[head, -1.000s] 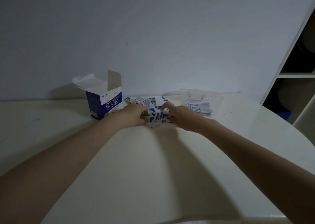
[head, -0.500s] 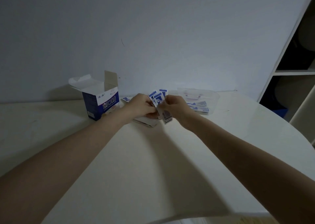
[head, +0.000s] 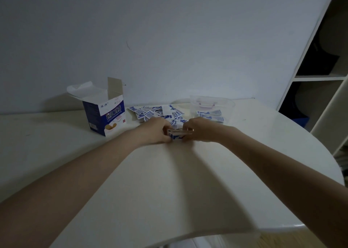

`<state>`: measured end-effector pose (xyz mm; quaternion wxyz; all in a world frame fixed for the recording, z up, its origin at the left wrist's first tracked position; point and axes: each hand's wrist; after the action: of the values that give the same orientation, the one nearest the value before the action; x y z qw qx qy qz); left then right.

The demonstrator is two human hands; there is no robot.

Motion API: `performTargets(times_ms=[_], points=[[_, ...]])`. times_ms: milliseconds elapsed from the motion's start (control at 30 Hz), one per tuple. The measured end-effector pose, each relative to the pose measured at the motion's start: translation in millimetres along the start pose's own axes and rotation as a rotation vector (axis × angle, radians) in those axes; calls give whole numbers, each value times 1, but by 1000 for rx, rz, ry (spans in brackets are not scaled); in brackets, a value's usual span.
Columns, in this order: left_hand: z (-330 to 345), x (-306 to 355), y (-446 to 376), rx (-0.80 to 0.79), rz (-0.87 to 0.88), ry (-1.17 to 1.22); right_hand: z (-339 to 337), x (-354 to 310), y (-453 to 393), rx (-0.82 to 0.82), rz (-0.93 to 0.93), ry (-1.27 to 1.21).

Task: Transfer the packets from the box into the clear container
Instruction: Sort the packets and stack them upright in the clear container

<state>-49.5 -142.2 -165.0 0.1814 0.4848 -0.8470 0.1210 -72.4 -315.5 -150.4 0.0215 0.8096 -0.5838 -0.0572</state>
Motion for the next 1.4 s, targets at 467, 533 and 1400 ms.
performTargets(times_ms=[467, 533, 1400], points=[[9, 6, -13, 83, -97, 209, -6, 24, 13, 53, 82, -158], [10, 4, -16, 98, -112, 223, -5, 22, 13, 52, 61, -154], [-14, 91, -163, -93, -142, -306, -66, 117, -43, 70, 591, -106]])
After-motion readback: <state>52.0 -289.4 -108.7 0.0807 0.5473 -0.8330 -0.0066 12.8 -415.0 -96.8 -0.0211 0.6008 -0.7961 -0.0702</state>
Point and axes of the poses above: each hand's wrist, its own y-axis away from the middle knuckle, its own z-axis out of the palm, x = y × z, and after that the axes turned 2 degrees about -x, right-handed
